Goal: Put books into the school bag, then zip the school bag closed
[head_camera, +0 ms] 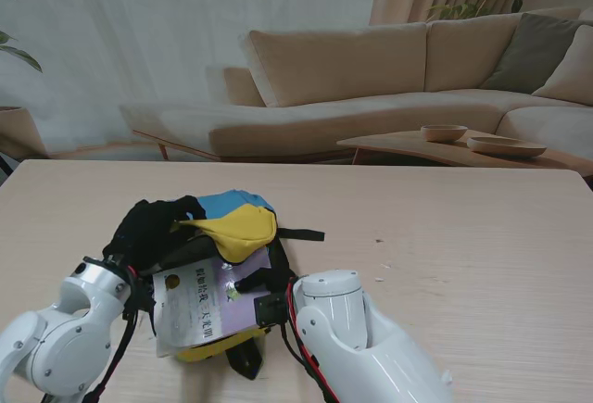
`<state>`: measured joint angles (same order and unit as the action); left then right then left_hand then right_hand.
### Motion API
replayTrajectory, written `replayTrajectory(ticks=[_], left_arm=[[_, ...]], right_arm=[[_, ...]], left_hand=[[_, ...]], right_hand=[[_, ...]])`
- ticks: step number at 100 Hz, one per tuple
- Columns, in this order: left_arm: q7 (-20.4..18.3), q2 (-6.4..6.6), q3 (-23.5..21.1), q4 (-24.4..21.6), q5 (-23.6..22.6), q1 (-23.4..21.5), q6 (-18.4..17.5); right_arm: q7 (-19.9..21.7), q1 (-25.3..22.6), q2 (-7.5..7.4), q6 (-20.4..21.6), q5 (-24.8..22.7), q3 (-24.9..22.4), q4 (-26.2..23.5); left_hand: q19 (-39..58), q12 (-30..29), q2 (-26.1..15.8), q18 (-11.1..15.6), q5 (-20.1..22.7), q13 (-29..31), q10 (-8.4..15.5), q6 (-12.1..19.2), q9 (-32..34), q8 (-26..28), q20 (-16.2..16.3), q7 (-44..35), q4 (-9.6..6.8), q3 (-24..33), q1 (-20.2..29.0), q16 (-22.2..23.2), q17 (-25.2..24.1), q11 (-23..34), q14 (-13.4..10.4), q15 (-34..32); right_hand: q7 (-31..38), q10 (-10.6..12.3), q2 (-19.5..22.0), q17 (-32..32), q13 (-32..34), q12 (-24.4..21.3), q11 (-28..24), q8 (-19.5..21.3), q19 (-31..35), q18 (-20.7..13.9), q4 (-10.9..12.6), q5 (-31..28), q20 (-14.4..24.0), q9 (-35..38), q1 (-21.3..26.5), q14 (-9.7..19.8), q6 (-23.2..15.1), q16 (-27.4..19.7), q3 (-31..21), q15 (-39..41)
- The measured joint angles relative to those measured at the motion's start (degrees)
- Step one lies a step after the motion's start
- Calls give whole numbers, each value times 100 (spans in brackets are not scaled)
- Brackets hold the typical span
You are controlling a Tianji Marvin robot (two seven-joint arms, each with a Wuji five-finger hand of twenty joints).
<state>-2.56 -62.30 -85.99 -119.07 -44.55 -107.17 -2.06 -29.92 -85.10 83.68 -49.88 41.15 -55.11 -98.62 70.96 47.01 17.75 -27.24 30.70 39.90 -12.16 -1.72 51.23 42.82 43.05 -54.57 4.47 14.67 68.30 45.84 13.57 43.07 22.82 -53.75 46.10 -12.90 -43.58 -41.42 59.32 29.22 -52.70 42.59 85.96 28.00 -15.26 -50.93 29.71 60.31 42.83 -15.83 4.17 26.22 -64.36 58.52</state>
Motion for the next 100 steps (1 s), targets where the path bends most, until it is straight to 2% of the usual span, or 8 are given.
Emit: replayTrajectory(ticks=[9,35,47,56,73,100], left_arm=[[-7,2,-8,-28,-27,-34,-12],[-48,13,-34,-98,-84,-125,-61],[-54,17,-28,-118,-91,-163,-88],[-75,22,-16,-133,-91,-192,-94],[-180,43,2,-194,-144,-271,-122],[-268,54,7,-220,-77,-336,-133]], right_arm=[[-206,113,66,9,162,1,118],[-1218,512,216,191,1139,83,446],[-1457,704,292,285,1221,179,649],[-1803,872,334,475,1544,305,839],[-1909,1166,413,629,1726,473,1197],[-2418,1551,554,1100,2100,749,1651]], left_hand=[[0,-1,0,0,-1,0,-2,-1,0,0,0,0,0,-2,1,0,-2,0,0,0],[0,-1,0,0,-1,-1,-3,-1,0,0,0,-1,0,-65,23,0,-23,0,0,4],[0,-1,0,0,-1,-2,-3,-2,-1,0,0,0,0,-65,24,0,-32,0,0,5],[0,-1,0,0,-1,-2,-4,-2,-2,0,0,-1,0,-130,67,0,-36,0,0,6],[0,-1,0,0,-1,-2,-7,-2,-4,0,0,0,0,-130,70,0,-57,0,0,7],[0,-1,-22,0,-67,-2,-55,-87,-7,8,1,-21,0,-130,82,0,-60,0,0,7]], right_hand=[[10,-21,1,0,0,-12,-4,-12,0,-19,0,0,-2,0,0,-28,39,0,0,0],[22,-21,11,-4,0,-57,-17,-20,0,-22,0,22,-4,0,0,-28,39,-7,1,0],[78,-21,34,-14,0,-77,-17,-77,0,-32,0,59,-5,-1,0,-28,42,-10,1,0],[81,-23,37,-22,0,-115,-54,-82,0,-38,-1,61,-7,-1,0,-28,50,-13,3,0],[146,-26,106,-27,0,-138,-60,-140,0,-42,-1,147,-13,-4,0,-28,72,-22,52,0],[221,-34,145,-30,1,-197,-68,-216,0,-65,-1,212,-63,-4,-1,-28,87,-58,59,0]])
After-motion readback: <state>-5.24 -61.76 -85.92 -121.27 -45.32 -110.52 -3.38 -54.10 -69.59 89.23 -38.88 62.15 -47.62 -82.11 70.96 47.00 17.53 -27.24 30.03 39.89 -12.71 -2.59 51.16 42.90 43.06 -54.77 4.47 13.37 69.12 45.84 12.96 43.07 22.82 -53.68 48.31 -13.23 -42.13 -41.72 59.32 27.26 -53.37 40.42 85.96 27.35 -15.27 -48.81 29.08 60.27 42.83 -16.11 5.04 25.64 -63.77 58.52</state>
